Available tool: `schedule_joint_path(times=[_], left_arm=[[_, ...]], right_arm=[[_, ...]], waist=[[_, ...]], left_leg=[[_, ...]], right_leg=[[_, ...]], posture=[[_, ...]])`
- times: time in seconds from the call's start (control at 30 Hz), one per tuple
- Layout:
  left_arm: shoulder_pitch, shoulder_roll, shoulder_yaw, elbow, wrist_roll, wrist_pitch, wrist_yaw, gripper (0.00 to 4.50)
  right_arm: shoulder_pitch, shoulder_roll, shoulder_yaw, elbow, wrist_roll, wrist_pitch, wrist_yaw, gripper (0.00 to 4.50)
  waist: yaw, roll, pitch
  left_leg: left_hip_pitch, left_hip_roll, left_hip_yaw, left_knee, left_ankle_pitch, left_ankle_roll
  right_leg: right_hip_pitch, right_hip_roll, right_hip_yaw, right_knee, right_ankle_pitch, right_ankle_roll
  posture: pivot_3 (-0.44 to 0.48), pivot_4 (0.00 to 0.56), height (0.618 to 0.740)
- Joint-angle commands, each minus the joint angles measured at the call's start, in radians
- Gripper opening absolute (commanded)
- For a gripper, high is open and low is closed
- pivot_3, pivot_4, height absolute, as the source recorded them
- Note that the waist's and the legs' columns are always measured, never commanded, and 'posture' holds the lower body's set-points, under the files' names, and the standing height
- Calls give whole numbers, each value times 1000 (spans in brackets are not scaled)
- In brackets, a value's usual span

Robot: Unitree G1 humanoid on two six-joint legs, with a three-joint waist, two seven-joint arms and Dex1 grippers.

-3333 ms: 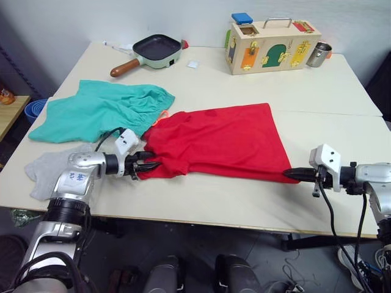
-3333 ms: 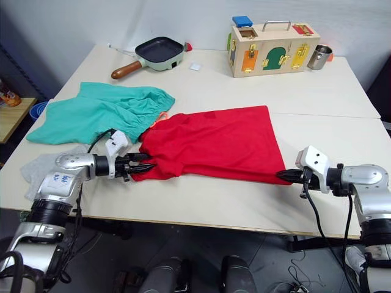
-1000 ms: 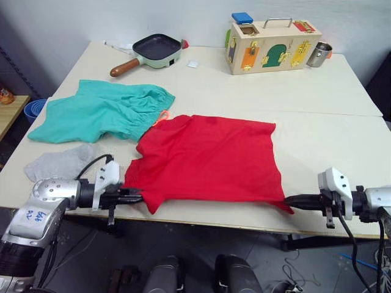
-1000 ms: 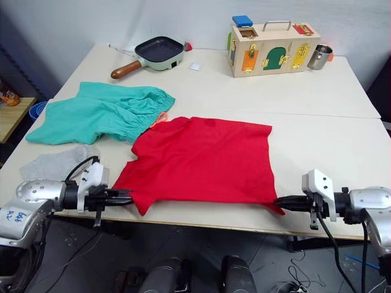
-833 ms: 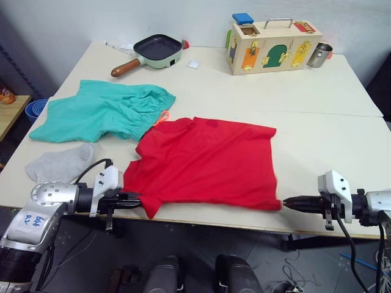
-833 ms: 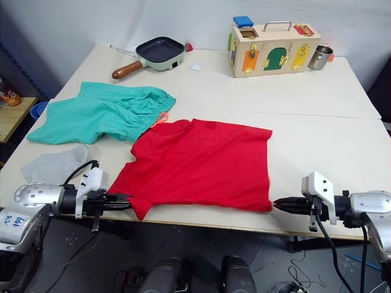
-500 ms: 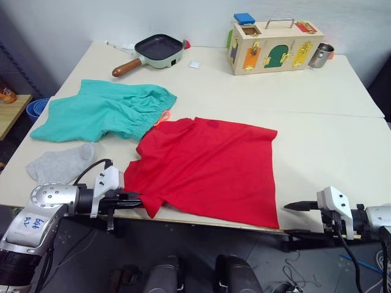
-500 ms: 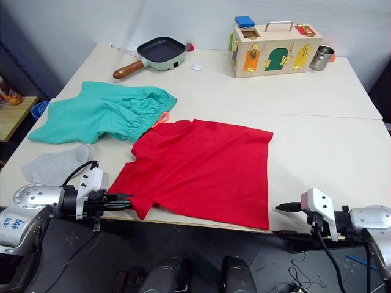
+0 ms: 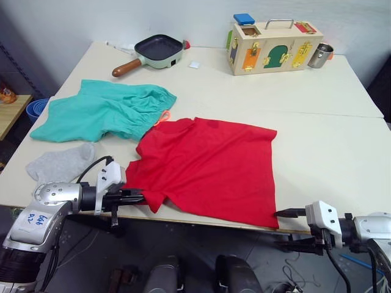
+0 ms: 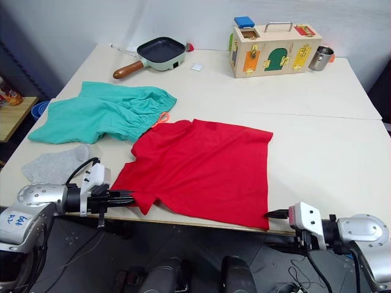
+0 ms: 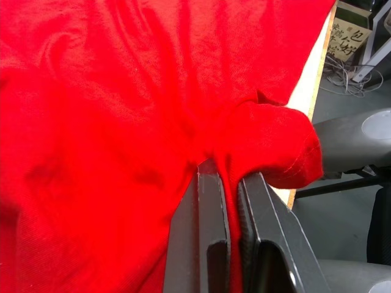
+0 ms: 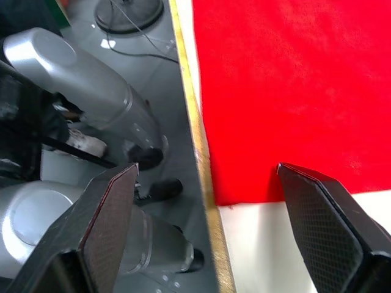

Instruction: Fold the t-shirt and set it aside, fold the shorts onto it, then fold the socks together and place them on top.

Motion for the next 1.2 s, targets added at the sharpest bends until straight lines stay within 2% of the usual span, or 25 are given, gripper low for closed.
schedule_joint_path(times=[0.03, 0.33, 0.53, 0.73, 0.83, 0.93, 1.03, 1.1, 1.13, 1.2], left_arm=[[21, 12, 40, -45, -14, 2, 1, 0], [56, 14, 64, -74, -15, 13, 10, 0], [66, 18, 81, -78, -24, 21, 6, 0], [220, 135, 134, -182, -96, 89, -134, 0], [241, 146, 135, -194, -99, 78, -147, 0], [145, 126, 117, -164, -126, 114, -128, 0], [-46, 95, 64, -79, -108, 124, -112, 0], [-393, -8, -14, 163, 8, 38, -33, 0], [-516, -50, -39, 265, 54, -7, -6, 0], [-830, -145, -85, 576, 177, -128, 100, 0]], right_arm=[[-21, 17, 22, 19, -20, -28, -12, 3109], [-72, 8, 44, 20, -5, -3, -14, 31], [-95, -10, 21, 11, 28, 52, -2, 31], [10, -137, -62, -39, 149, 192, 137, 31], [41, -194, -78, -53, 156, 248, 160, 31], [-8, -234, -103, -49, 198, 344, 153, 31], [-166, -226, -127, 14, 246, 400, 115, 31], [-457, -179, -135, 198, 235, 355, 44, 31], [-562, -161, -130, 269, 225, 343, 23, 31], [-846, -108, -115, 467, 148, 229, -78, 31]], waist=[[0, 0, 0], [0, 0, 0], [-1, 0, 0], [-2, 0, 0], [0, 0, 0], [3, 1, 0], [3, 1, 1], [7, 1, 1], [12, 1, 3], [17, -3, 4]], left_leg=[[0, 0, 0, 0, 0, 0], [0, 0, 0, 0, 1, 1], [0, 0, 0, 0, 1, 1], [0, 0, 0, -1, 0, 2], [0, 0, 0, -1, -2, 1], [0, 0, -1, 0, -3, -2], [0, 0, 0, 1, -3, -2], [1, 0, 0, 1, -2, -2], [2, -1, 0, 4, -2, -2], [-7, -2, 1, 4, 5, 0]], right_leg=[[0, 0, 0, 0, 0, 0], [0, 0, 0, 0, 0, 0], [0, 0, 0, 0, 0, 0], [0, 0, 0, -1, 0, 0], [1, -1, 0, -3, 0, -1], [1, -2, 0, -2, 0, -1], [1, -2, 0, -2, 0, -1], [1, -2, 0, -1, 0, -1], [2, -2, -2, 1, 1, 0], [-6, -2, -3, 0, 5, 1]], posture=[[0, 150, 740], [0, 150, 740], [0, 150, 740], [0, 150, 740], [0, 150, 740], [0, 150, 740], [0, 150, 740], [0, 150, 740], [0, 150, 740], [0, 150, 740]])
